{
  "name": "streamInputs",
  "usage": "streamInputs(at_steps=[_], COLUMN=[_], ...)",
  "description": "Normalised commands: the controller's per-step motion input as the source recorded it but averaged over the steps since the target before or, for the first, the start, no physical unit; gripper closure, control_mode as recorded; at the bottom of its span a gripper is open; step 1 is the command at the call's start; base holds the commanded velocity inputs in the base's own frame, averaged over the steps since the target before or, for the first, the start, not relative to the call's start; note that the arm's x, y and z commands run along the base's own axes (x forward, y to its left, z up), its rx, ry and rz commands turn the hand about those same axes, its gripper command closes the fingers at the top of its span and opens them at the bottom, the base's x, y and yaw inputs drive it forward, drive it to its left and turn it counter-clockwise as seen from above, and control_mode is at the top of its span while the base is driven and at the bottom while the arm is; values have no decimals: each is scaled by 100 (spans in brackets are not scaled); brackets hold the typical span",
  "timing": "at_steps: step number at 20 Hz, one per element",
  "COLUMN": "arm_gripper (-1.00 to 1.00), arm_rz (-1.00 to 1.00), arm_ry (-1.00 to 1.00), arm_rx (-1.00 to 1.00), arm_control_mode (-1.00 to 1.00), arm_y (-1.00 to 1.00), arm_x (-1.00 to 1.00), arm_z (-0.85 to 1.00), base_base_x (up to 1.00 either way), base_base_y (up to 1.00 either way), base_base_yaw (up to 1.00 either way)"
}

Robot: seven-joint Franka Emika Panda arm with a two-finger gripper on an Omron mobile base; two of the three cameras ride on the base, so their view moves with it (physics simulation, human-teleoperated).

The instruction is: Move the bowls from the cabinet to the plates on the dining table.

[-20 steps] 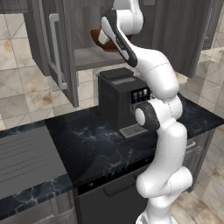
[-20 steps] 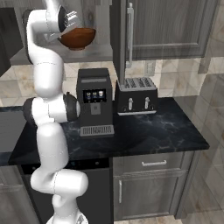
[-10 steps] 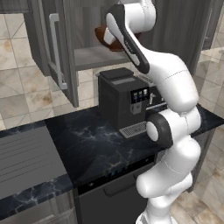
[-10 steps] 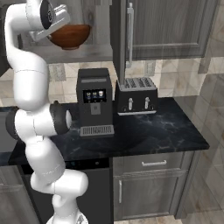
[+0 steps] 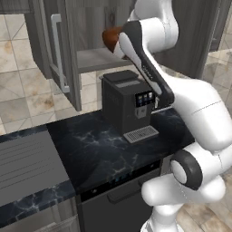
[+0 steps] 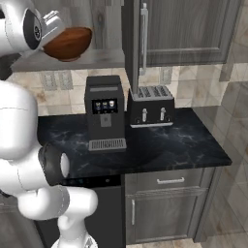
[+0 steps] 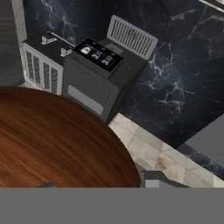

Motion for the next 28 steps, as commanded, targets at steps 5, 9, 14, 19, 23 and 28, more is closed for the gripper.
streamInputs(at_steps=[5,9,14,19,23,28], arm_gripper=[100,100,100,100,100,100], arm_rz=[15,16,16,17,15,13], arm_ry=[-7,-4,-6,-6,-6,-4], arm_rx=[-5,-2,-3,-5,-7,-4], arm_control_mode=[-100,-100,-100,-100,-100,-100], arm_y=[-27,-31,-32,-28,-24,-22], arm_x=[-59,-60,-50,-40,-27,-19], arm_z=[-52,-59,-45,-48,-37,-41], base_base_x=[0,0,0,0,0,0], base_base_y=[0,0,0,0,0,0], base_base_yaw=[0,0,0,0,0,0])
